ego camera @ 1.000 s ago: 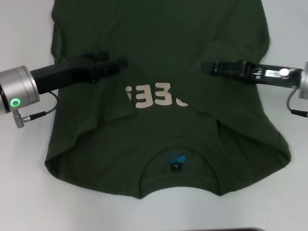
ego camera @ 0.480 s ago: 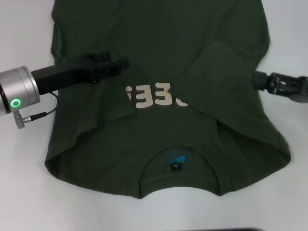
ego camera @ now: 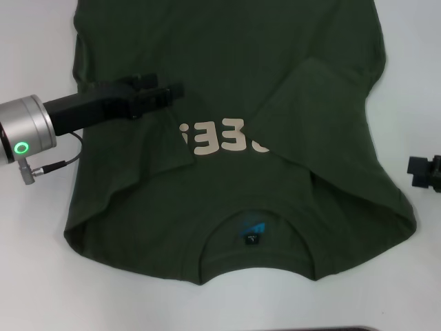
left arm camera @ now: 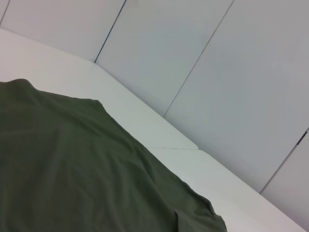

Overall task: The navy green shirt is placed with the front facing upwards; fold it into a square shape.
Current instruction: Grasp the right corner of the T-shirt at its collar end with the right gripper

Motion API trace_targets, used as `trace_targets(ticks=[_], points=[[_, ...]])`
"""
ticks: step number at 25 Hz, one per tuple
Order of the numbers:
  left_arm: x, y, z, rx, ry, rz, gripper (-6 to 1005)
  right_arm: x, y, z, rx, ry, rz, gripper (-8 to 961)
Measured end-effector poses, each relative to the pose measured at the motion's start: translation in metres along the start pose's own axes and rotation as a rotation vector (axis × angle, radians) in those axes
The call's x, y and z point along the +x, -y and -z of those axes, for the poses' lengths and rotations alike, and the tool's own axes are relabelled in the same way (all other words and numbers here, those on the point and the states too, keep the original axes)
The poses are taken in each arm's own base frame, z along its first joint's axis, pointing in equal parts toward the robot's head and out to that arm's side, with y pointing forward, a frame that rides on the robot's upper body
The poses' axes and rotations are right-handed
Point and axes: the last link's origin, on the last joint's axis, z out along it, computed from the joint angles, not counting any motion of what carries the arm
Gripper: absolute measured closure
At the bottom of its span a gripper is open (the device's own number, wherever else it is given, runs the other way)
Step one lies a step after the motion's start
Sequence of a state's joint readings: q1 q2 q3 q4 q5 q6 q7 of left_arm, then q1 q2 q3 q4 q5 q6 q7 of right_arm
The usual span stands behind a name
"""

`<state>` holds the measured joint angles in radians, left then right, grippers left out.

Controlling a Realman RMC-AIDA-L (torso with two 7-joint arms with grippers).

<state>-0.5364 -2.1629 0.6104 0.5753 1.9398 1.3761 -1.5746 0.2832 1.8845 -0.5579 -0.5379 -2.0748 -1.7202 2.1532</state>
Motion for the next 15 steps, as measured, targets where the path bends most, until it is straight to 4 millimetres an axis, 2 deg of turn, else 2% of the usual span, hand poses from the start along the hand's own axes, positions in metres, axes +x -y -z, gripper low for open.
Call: trace_targets(ticks=[6,15], points=[[-0.001,0.000,0.001,0.003,-0.002,0.006,225,0.011,0.009,0.009,0.053,-0.020,-0.067,199],[-0.001,0.000,0.000,0.001,-0.003,0.002,225,0.024,0.017,0.011,0.087,-0.032,-0.113,202]])
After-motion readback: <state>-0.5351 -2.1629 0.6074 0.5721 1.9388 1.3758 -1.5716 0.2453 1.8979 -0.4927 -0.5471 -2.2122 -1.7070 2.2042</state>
